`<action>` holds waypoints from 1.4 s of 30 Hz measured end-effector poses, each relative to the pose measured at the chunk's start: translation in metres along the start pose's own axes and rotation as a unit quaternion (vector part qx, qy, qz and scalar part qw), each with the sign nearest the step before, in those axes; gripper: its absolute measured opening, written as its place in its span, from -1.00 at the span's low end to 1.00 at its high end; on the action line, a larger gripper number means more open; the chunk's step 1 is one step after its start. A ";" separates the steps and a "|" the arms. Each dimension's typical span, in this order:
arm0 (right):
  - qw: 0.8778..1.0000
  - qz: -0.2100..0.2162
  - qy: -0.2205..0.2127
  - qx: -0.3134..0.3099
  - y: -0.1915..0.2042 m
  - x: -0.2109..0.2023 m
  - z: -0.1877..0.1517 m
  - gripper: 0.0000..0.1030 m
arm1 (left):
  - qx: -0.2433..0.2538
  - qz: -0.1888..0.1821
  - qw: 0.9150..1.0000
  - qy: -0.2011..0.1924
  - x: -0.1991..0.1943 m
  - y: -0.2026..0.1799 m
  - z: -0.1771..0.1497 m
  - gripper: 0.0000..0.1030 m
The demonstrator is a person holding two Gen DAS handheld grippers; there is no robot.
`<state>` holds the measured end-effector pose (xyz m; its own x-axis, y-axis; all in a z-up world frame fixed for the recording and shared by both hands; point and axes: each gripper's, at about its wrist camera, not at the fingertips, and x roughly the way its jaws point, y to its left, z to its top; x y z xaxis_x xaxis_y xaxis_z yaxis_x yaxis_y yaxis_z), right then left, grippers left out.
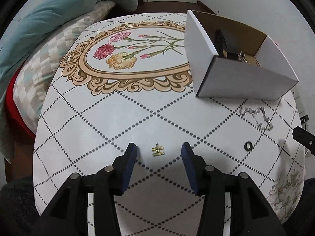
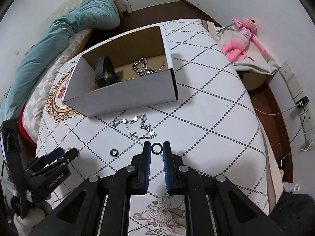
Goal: Organize jewelry
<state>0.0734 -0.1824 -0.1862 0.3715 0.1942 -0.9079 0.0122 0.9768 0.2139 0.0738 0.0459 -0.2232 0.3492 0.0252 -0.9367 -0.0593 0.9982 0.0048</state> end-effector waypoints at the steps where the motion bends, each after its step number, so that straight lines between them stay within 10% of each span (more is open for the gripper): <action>1: 1.000 0.000 -0.001 0.000 0.000 -0.001 0.001 -0.76 | 0.000 -0.001 1.000 -0.004 0.000 0.001 0.000 -0.46; 3: 1.000 -0.002 -0.004 -0.001 0.002 -0.002 0.004 -0.76 | 0.006 0.001 1.000 -0.009 0.000 -0.001 0.002 -0.82; 13: 1.000 0.012 -0.017 -0.005 0.009 -0.016 0.016 -0.76 | 0.001 -0.034 0.999 -0.013 -0.021 -0.002 0.011 -0.83; 21: 0.997 0.046 -0.054 -0.029 0.023 -0.047 0.079 -0.76 | 0.011 -0.128 0.990 -0.060 -0.085 -0.039 0.090 -0.83; 32: 0.996 0.018 0.049 -0.070 0.033 0.021 0.171 -0.75 | 0.019 -0.098 0.995 -0.002 -0.040 -0.055 0.170 -0.79; 35: 0.996 0.009 0.060 -0.070 0.033 0.027 0.175 -0.73 | 0.014 -0.073 0.997 -0.002 -0.037 -0.052 0.179 -0.44; 37: 0.996 0.000 0.056 -0.068 0.030 0.025 0.176 -0.63 | 0.009 -0.063 0.998 -0.013 -0.039 -0.047 0.183 0.23; 42: 0.997 -0.019 0.040 -0.063 0.024 0.017 0.173 -0.43 | 0.003 -0.038 0.999 -0.028 -0.044 -0.038 0.180 0.40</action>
<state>0.2407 -0.1714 -0.1336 0.2983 0.1583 -0.9412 -0.0928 0.9863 0.1364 0.2294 0.0166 -0.1190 0.4051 -0.0482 -0.9130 -0.0258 0.9976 -0.0641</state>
